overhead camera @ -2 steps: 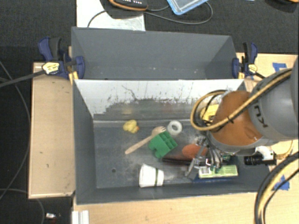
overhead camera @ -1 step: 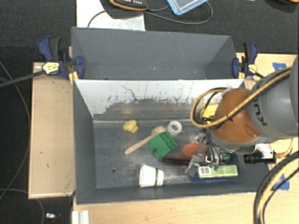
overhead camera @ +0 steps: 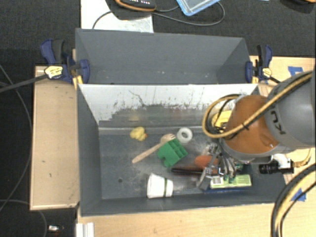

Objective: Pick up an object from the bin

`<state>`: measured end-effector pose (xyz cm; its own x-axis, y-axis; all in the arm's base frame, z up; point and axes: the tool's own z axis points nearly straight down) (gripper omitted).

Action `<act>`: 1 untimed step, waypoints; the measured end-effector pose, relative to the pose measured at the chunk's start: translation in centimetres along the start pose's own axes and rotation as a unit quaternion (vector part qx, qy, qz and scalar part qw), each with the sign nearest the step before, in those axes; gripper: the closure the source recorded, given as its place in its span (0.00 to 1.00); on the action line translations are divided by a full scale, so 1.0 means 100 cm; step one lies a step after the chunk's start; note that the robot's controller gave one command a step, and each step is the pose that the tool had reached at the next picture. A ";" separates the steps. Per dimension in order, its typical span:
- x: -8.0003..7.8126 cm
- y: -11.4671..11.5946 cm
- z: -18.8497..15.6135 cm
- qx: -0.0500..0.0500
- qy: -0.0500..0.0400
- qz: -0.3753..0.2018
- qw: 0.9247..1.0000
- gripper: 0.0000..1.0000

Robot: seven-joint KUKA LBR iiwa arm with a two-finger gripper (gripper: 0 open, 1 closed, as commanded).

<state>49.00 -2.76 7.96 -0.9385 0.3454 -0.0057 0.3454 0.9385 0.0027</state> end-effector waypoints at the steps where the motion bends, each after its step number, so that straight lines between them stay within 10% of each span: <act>1: -0.009 0.008 -0.005 -0.001 -0.003 0.031 1.000 1.00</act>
Offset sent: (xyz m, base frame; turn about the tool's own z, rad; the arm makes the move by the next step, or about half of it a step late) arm 0.0000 0.0000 0.0000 0.0000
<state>50.11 -2.35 8.48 -0.9153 0.4027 -0.0121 0.4026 0.9153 0.0051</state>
